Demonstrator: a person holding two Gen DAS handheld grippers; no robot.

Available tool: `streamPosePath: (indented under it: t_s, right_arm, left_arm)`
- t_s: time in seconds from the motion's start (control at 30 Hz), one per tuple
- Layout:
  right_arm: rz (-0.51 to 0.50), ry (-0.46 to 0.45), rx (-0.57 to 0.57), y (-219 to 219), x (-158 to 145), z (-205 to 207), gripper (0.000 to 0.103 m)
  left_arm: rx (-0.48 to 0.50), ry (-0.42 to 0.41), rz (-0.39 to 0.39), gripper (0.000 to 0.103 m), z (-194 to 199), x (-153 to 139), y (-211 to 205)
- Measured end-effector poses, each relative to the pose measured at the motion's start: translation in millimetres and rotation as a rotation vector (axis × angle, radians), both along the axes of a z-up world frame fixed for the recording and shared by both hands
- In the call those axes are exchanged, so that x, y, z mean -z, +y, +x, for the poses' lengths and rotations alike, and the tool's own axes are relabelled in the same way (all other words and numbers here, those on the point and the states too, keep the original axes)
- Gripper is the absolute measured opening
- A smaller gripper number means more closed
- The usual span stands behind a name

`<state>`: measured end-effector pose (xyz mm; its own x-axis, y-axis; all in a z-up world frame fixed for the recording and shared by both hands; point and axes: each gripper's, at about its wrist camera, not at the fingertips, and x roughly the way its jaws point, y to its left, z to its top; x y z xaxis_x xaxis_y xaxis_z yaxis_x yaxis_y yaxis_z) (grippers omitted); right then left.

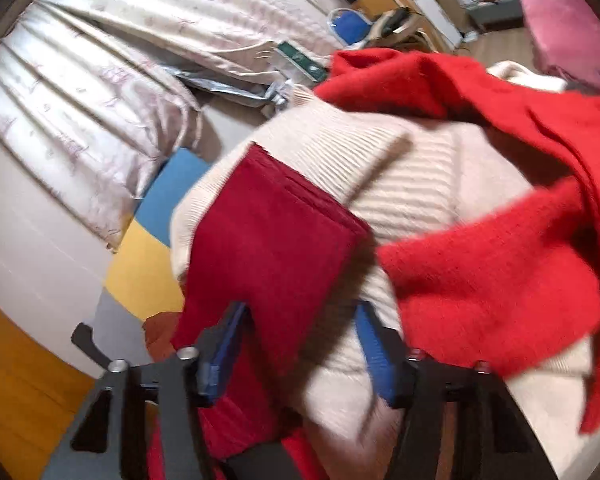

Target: Fold clothes

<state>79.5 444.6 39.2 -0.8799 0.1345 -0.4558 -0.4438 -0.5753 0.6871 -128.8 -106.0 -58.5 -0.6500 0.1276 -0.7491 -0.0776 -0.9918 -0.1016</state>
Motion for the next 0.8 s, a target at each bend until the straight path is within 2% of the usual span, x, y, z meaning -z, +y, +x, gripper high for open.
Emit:
streamPosePath:
  t_s: [0.07, 0.13, 0.2, 0.3, 0.4, 0.57, 0.67, 0.7, 0.8]
  right_arm:
    - [0.073, -0.02, -0.011, -5.8, -9.3, -7.7, 0.019]
    - [0.1, -0.019, -0.01, -16.2, -18.7, -10.7, 0.011]
    - [0.119, -0.015, -0.007, -27.2, -28.2, -13.1, 0.011]
    - [0.223, 0.032, -0.065, -68.3, -51.7, -22.3, 0.009]
    - [0.313, 0.095, -0.193, -123.6, -75.3, -53.0, 0.009]
    - [0.382, 0.205, -0.48, -238.1, -98.6, -111.5, 0.009]
    - [0.408, 0.218, -0.66, -308.9, -89.9, -147.4, 0.009]
    - [0.413, 0.195, -0.719, -329.2, -78.8, -160.4, 0.01]
    - [0.403, 0.011, -0.896, -378.4, -23.8, -197.9, 0.024]
  left_arm:
    - [0.007, 0.0, -0.014, 0.06, -0.3, 0.5, 3.0]
    - [0.01, 0.002, -0.023, 0.061, -0.3, 0.7, 4.6]
    - [0.01, 0.004, -0.024, 0.061, 0.0, 0.9, 4.6]
    - [0.011, 0.007, -0.013, 0.061, 0.5, 1.3, 3.2]
    - [0.012, 0.009, 0.0, 0.061, 0.4, 1.4, 1.4]
    - [0.012, 0.015, 0.041, 0.061, 1.9, 0.8, -4.6]
    - [0.01, 0.02, 0.085, 0.061, 2.5, 0.3, -10.5]
    - [0.009, 0.022, 0.109, 0.061, 2.7, 0.2, -13.9]
    - [0.008, 0.025, 0.166, 0.061, 2.6, 0.7, -20.9]
